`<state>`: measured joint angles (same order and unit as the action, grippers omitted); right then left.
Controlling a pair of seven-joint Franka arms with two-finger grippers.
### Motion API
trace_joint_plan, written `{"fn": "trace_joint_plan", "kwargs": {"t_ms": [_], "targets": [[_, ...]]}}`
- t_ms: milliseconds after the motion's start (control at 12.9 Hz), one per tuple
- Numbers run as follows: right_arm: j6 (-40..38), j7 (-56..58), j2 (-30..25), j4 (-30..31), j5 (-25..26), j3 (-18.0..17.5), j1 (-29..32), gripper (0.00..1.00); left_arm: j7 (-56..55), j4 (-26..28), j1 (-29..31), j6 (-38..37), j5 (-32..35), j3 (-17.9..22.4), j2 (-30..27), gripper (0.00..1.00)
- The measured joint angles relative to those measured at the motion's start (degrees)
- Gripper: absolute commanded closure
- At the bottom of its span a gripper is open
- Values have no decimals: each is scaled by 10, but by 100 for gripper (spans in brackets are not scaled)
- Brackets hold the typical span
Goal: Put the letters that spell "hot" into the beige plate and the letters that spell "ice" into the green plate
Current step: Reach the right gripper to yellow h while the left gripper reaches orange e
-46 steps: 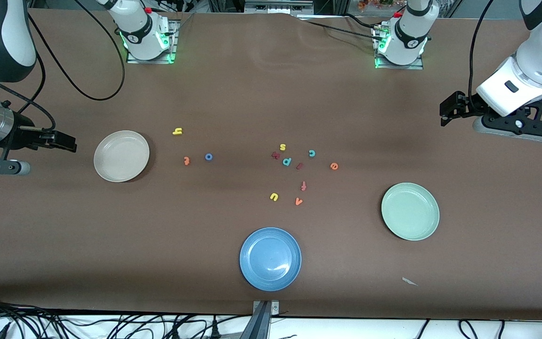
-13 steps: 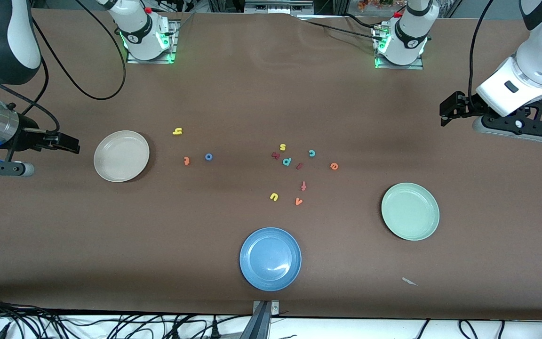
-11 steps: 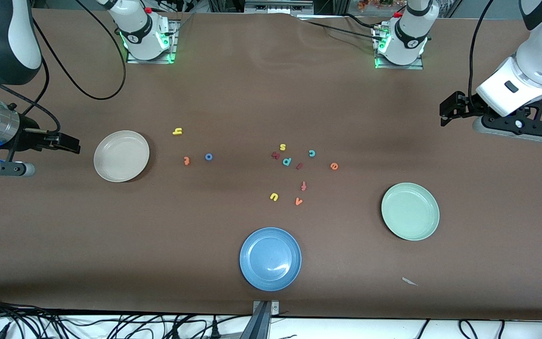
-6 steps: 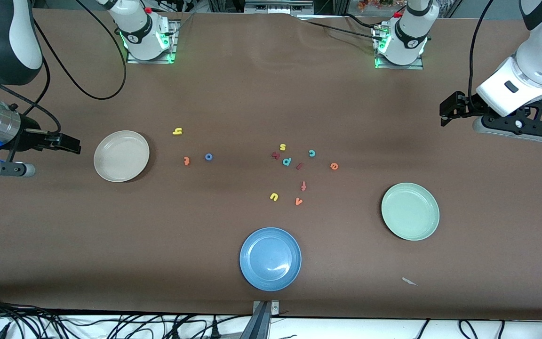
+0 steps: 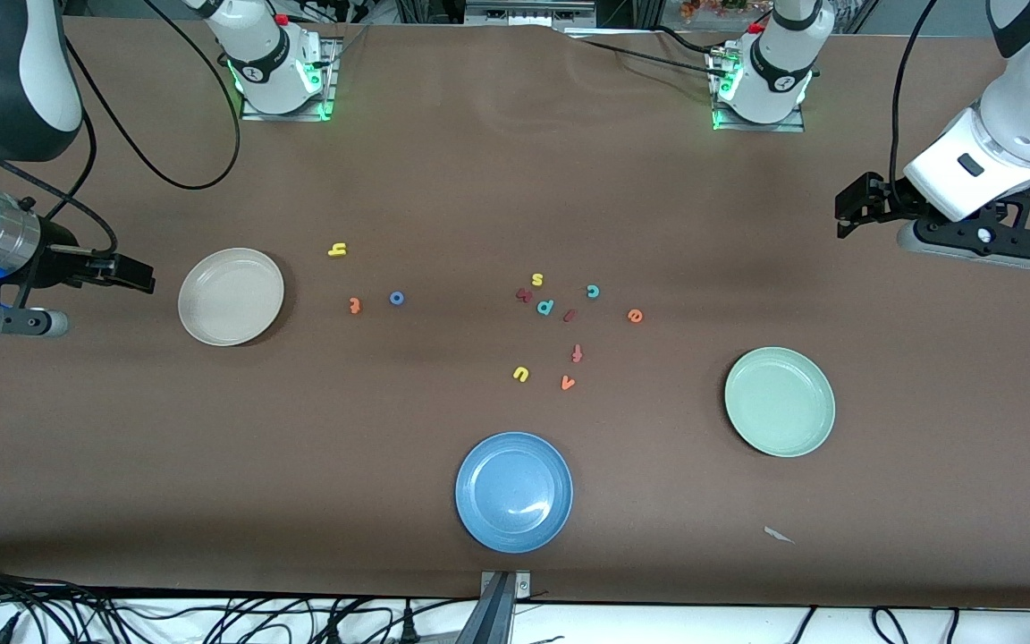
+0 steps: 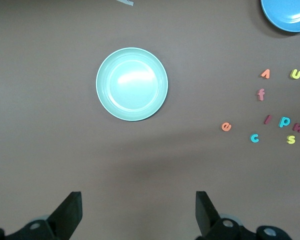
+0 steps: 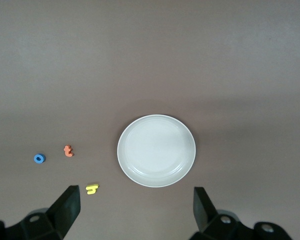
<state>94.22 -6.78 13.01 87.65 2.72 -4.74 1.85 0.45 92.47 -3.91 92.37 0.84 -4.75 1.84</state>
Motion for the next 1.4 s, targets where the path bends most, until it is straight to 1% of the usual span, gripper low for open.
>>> {"fn": "trace_joint_plan", "kwargs": {"t_ms": [389, 700, 934, 1245, 1401], "targets": [[0, -21, 0, 1, -1, -8, 0, 0, 0, 0, 0, 0, 0, 1, 0, 0], [5, -85, 1, 17, -4, -53, -3, 0, 0, -1, 0, 0, 0, 1, 0, 0], [53, -140, 6, 71, -4, -91, -6, 0, 0, -1, 0, -1, 0, 1, 0, 0], [137, -207, 10, 177, -4, -118, -6, 1, 0, -1, 0, -19, 0, 0, 8, 0], [156, -229, 10, 225, -4, -128, -6, 1, 1, -1, -2, -37, 0, 0, 24, 0]]}}
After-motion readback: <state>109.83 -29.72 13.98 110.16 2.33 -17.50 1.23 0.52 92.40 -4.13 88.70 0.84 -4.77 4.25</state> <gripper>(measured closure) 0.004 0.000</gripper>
